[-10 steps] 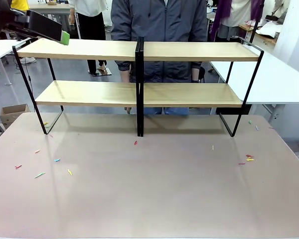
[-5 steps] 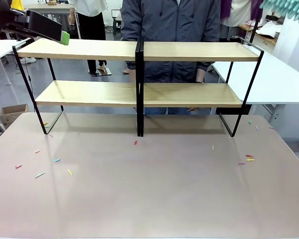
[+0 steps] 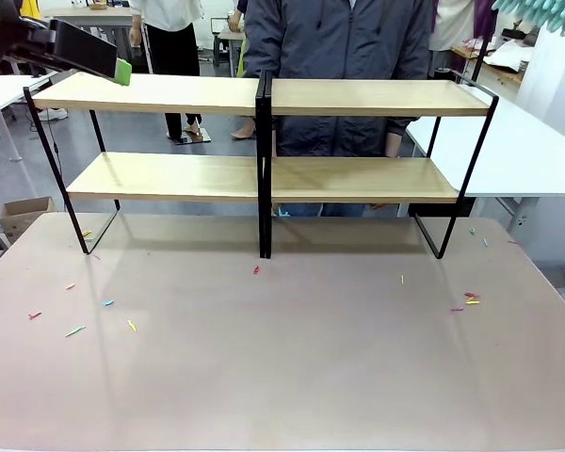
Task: Clean the shelves.
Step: Clean another randomly selected level of the Shelf with the Duster, then place the Duster on the table.
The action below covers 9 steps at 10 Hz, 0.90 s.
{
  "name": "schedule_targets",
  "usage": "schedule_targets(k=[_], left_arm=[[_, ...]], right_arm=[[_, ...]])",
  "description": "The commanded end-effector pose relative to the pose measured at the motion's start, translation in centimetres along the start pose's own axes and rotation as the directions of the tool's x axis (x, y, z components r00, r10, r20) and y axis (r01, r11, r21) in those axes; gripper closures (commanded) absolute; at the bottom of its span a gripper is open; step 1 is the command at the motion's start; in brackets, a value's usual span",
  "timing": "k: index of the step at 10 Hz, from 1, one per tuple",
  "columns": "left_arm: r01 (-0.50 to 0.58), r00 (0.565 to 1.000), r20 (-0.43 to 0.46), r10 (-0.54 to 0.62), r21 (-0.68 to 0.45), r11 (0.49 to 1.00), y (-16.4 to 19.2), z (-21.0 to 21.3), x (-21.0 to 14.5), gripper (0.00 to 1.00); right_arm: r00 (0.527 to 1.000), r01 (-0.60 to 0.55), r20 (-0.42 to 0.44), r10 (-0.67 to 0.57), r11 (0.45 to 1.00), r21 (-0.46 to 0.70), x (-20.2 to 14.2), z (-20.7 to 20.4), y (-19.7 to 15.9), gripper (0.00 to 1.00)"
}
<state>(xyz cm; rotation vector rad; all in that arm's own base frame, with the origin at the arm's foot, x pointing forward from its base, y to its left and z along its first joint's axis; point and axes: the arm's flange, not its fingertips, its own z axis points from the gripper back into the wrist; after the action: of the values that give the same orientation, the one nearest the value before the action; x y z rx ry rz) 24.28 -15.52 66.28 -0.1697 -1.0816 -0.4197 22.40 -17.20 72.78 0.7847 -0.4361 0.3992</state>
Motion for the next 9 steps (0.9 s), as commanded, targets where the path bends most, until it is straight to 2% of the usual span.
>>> schedule_targets(k=[1,9], left_arm=[[-0.003,1.0,0.005,0.003,-0.005,1.0,0.14,-0.15,-0.22,0.0],[0.0,1.0,0.0,0.0,0.0,1.0,0.0,0.0,0.0,0.0]], right_arm=[[1.0,-0.007,-0.006,0.007,1.0,-0.004,0.14,0.52,0.19,0.88],[1.0,0.0,0.0,0.0,1.0,0.0,0.01,-0.01,-0.01,0.88]])
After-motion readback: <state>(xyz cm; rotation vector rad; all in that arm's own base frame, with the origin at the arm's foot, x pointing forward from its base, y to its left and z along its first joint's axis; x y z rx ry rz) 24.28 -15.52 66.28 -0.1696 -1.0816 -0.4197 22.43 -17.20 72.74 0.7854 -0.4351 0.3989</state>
